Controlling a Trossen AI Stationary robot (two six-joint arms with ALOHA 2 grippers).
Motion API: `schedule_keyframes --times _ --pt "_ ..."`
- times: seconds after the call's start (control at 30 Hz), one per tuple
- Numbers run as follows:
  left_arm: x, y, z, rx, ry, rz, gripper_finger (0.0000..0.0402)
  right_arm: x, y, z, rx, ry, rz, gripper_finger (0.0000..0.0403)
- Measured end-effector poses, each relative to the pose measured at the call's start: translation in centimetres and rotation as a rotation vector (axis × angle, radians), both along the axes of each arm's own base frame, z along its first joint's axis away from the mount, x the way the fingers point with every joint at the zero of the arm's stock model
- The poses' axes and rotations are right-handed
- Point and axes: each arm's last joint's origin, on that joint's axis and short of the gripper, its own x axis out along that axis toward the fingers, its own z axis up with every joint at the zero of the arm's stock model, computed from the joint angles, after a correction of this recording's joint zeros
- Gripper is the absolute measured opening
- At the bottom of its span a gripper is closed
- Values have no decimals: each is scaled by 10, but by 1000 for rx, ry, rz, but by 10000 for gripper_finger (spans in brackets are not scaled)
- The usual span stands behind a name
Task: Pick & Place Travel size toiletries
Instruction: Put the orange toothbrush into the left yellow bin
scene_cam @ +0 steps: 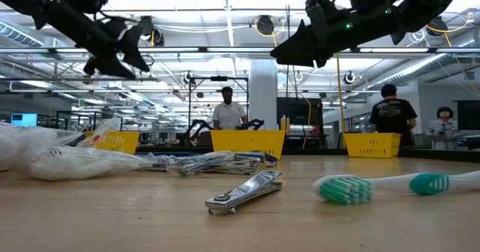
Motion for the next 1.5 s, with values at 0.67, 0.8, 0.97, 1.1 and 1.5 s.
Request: schedule_keyframes --times 0.67,0.8,0.97,1.1,1.5 --pt "2 -52 -67 -460 438 307 246 0 0 1 -1 -8 0 238" --pt "6 -50 -74 -471 447 361 246 0 0 1 -1 -7 0 238" --pt "12 -47 -86 -487 517 407 246 0 0 1 -1 -7 0 238" --pt "19 -41 -94 -487 527 424 246 0 0 1 0 -7 2 238" --pt "22 -28 -106 -500 563 466 192 0 0 0 1 -2 4 238"
